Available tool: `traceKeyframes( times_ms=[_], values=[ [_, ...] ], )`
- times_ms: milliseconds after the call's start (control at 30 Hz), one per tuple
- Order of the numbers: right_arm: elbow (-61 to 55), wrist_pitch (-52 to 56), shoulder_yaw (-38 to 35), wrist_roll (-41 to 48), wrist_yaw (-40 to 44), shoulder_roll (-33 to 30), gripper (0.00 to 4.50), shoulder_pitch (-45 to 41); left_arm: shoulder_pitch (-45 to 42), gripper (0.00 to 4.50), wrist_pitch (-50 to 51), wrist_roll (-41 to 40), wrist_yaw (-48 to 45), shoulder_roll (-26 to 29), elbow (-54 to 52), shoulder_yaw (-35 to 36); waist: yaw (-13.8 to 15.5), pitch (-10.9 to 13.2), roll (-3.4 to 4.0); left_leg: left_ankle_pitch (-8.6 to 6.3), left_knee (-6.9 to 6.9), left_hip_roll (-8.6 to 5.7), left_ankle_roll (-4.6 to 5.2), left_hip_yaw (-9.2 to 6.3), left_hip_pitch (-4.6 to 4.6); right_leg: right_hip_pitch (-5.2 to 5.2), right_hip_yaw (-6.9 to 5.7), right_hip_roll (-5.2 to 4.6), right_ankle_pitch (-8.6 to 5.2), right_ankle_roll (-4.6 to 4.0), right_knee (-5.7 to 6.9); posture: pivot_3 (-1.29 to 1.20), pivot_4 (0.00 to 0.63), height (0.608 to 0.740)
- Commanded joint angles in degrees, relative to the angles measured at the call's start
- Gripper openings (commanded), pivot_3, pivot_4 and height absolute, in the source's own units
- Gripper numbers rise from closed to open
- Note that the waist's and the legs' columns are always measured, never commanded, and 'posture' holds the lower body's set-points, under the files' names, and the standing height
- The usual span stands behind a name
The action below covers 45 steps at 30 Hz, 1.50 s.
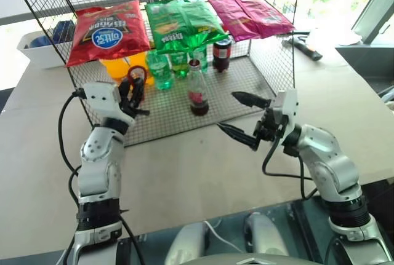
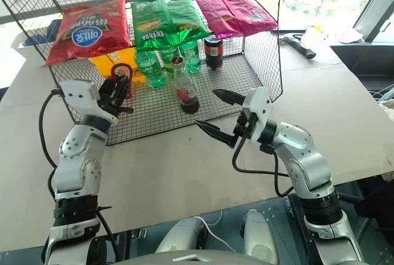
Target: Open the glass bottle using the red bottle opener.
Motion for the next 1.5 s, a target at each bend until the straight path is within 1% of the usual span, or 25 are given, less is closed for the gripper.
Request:
traceKeyframes(
  times_ms=[33, 200, 333, 500, 633, 800, 900, 1033, 1067, 1167, 1267, 1333, 1433, 1500],
  values=[
    [-2.0, -1.5, -0.4, 0.4, 0.0, 0.2, 4.5, -0.3, 0.4, 0.15, -1.2, -0.6, -0.2, 0.2, -1.7, 0.9, 0.0, 0.0, 0.0, 0.0, 0.0, 0.0, 0.0, 0.0, 0.0, 0.0, 0.0, 0.0, 0.0, 0.0, 0.0, 0.0, 0.15, 0.739],
    [-1.8, -1.7, -0.2, 0.4, 0.1, 0.2, 4.5, -0.3, 1.0, 0.15, -0.8, -3.9, -0.5, -1.3, -4.4, 1.7, 0.0, 0.0, 0.0, 0.0, 0.0, 0.01, 0.0, 0.0, 0.0, 0.0, 0.0, -0.01, 0.0, 0.0, -0.01, 0.0, 0.15, 0.739],
    [-1.4, -1.9, -0.3, 0.5, 0.2, 0.2, 4.5, -0.3, 1.8, 0.15, 1.3, -10.8, -1.3, -3.2, -9.3, 2.8, 0.0, 0.0, -0.02, 0.0, 0.01, 0.04, 0.0, -0.01, -0.01, 0.0, 0.0, -0.03, 0.0, 0.0, 0.0, 0.0, 0.15, 0.739],
    [-1.2, -2.1, -0.3, 0.5, 0.3, 0.3, 4.5, -0.1, 5.6, 0.15, 3.4, -18.1, -2.6, -4.7, -15.9, 2.8, -0.1, 0.0, -0.02, 0.0, 0.0, 0.05, 0.0, 0.03, -0.01, -0.03, 0.05, -0.04, 0.0, 0.0, -0.01, 0.0, 0.15, 0.739],
    [-1.0, -2.2, -0.2, 0.4, 0.3, 0.3, 4.5, 0.1, 8.9, 0.15, 5.2, -21.8, -2.6, -4.9, -19.3, 2.8, -0.1, 0.0, -0.02, 0.0, 0.0, 0.05, 0.0, 0.04, -0.01, -0.03, 0.05, -0.03, 0.0, 0.0, 0.02, 0.0, 0.15, 0.739],
    [-0.4, -2.0, 0.1, -0.1, 0.4, 0.1, 4.5, 0.0, 12.7, 0.15, 7.1, -24.5, -2.8, -4.5, -21.0, 2.6, 0.0, 0.0, -0.02, 0.0, 0.01, 0.03, 0.0, 0.06, -0.01, -0.03, 0.06, -0.02, 0.0, 0.0, 0.03, 0.0, 0.15, 0.739],
    [0.1, -1.0, 0.5, -1.3, -0.7, -0.1, 4.5, -0.2, 12.9, 0.15, 9.5, -29.2, -2.9, -4.8, -21.9, 2.6, 0.1, 0.0, -0.03, 0.0, 0.01, 0.01, 0.0, 0.04, -0.01, -0.03, 0.05, -0.01, 0.0, 0.0, 0.03, 0.0, 0.15, 0.739],
    [-0.6, 9.8, 1.8, -1.9, -6.3, -0.8, 4.5, -1.3, 13.1, 0.15, 15.1, -38.7, -4.3, -5.2, -23.5, 0.3, 0.0, 0.0, -0.04, 0.0, 0.01, 0.03, 0.0, 0.05, -0.01, -0.03, 0.06, -0.02, 0.0, 0.0, 0.03, 0.0, 0.15, 0.739],
    [-1.1, 12.6, 2.4, -1.1, -6.5, -1.0, 4.5, -1.9, 13.0, 0.15, 16.7, -41.1, -4.6, -5.3, -23.6, -0.5, 0.0, 0.0, -0.03, 0.0, 0.01, 0.03, 0.0, 0.05, -0.01, -0.03, 0.07, -0.02, 0.0, -0.01, 0.04, 0.0, 0.15, 0.739],
    [-2.0, 19.9, 4.5, 1.7, -3.6, -3.1, 4.5, -4.7, 12.8, 0.15, 20.9, -46.3, -6.3, -5.1, -23.5, -3.3, -0.1, 0.0, -0.03, 0.0, 0.01, 0.02, 0.0, 0.06, -0.01, -0.04, 0.08, -0.02, 0.0, -0.01, 0.04, 0.0, 0.15, 0.739],
    [-2.7, 30.6, 4.0, 7.3, -3.1, -4.4, 4.5, -8.0, 13.2, 0.15, 23.9, -49.4, -8.0, -4.8, -23.3, -5.8, -0.1, 0.0, -0.03, 0.0, 0.0, 0.01, 0.01, 0.07, -0.01, -0.03, 0.08, 0.0, -0.01, -0.01, 0.03, 0.0, 0.15, 0.739],
    [-2.7, 37.3, 2.1, 13.1, -3.1, -3.9, 4.5, -9.9, 13.5, 0.15, 25.2, -50.8, -8.6, -5.0, -23.3, -6.8, -0.1, 0.0, -0.03, 0.0, 0.0, 0.01, 0.01, 0.06, -0.01, -0.03, 0.08, 0.0, -0.01, -0.01, 0.02, 0.0, 0.15, 0.739],
    [-3.1, 42.7, 0.0, 18.5, -3.7, -3.3, 4.5, -11.4, 13.6, 0.15, 25.8, -50.9, -8.8, -5.2, -23.2, -7.8, 0.0, 0.0, -0.03, 0.0, -0.01, 0.02, 0.01, 0.05, -0.02, -0.04, 0.06, 0.0, -0.01, -0.02, 0.0, 0.0, 0.15, 0.739],
    [-2.2, 48.3, -3.1, 24.8, -7.0, -0.4, 4.5, -12.6, 13.8, 0.15, 25.4, -50.7, -10.0, -5.9, -23.3, -8.8, 0.0, 0.0, -0.03, 0.0, -0.01, 0.01, 0.01, 0.05, -0.03, -0.04, 0.07, -0.01, -0.01, -0.02, -0.01, 0.0, 0.15, 0.739]
  ],
)
